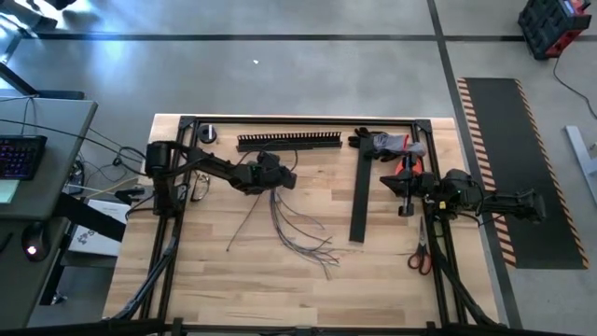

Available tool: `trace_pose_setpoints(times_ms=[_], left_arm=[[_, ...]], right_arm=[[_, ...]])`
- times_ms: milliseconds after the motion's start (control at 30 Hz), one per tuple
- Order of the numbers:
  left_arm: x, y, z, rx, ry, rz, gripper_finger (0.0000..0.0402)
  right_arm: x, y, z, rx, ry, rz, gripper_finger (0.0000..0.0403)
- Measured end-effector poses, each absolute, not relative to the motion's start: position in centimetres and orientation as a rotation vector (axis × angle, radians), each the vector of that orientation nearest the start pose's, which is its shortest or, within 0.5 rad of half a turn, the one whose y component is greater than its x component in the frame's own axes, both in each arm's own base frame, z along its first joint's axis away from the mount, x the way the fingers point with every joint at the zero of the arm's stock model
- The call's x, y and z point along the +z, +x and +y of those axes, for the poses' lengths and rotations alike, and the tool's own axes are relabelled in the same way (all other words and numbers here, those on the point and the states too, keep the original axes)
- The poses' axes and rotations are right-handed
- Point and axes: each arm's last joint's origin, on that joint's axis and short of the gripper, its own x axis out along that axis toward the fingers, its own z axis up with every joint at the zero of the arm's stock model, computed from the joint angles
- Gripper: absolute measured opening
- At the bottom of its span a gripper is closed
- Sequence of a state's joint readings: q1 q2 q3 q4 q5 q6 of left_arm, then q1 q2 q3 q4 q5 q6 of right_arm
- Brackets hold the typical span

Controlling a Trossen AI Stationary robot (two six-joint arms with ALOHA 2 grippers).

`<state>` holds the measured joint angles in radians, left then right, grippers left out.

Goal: Ziptie cables
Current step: Prepare the cable wires

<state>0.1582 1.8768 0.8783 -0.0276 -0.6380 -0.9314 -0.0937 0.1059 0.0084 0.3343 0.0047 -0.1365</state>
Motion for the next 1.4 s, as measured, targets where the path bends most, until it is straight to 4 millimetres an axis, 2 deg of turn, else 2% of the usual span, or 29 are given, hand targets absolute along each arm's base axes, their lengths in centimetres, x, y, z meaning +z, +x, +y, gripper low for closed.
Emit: trace_pose_setpoints(times_ms=[133,267,400,533,567,733,833,967,1100,1200,1300,1400], left_arm=[[10.2,32.4,7.2,1.125,-0.553,0.615,0.0253],[9.3,32.0,8.0,1.156,-0.581,0.657,0.0218],[9.0,32.0,8.2,1.151,-0.582,0.675,0.0141],[11.1,31.3,7.4,1.105,-0.546,0.726,0.0033],[11.9,30.9,7.0,1.084,-0.527,0.750,0.0018],[19.9,30.0,4.9,0.954,-0.451,0.635,0.0013],[25.3,28.8,2.4,0.873,-0.371,0.566,0.0006],[33.5,26.0,-1.5,0.705,-0.300,0.413,0.0005],[39.0,23.4,-5.5,0.424,-0.221,0.364,0.0005],[43.1,21.3,-7.3,0.368,-0.217,0.258,0.0004],[45.8,20.5,-8.5,0.376,-0.152,0.198,0.0004],[47.0,21.3,-9.1,0.372,-0.080,0.193,0.0004]], right_arm=[[19.0,10.1,-1.0,-0.112,-0.141,-0.228,0.0000],[19.0,10.1,-1.0,-0.112,-0.140,-0.227,0.0000],[19.0,10.1,-1.0,-0.108,-0.110,-0.228,0.0000],[18.9,10.1,-1.0,-0.104,-0.075,-0.226,0.0000],[18.9,10.1,-1.0,-0.103,-0.066,-0.225,0.0000],[18.9,10.1,-1.0,-0.096,-0.010,-0.224,0.0000],[18.8,10.1,-1.0,-0.091,0.035,-0.222,0.0000],[18.8,10.1,-0.9,-0.083,0.044,-0.217,0.0000],[18.7,10.1,-0.9,-0.077,0.077,-0.207,0.0000],[18.6,10.2,-0.9,-0.076,0.084,-0.196,0.0000],[18.4,10.2,-0.9,-0.077,0.089,-0.175,0.0000],[18.4,10.2,-0.9,-0.077,0.089,-0.172,0.0000]])
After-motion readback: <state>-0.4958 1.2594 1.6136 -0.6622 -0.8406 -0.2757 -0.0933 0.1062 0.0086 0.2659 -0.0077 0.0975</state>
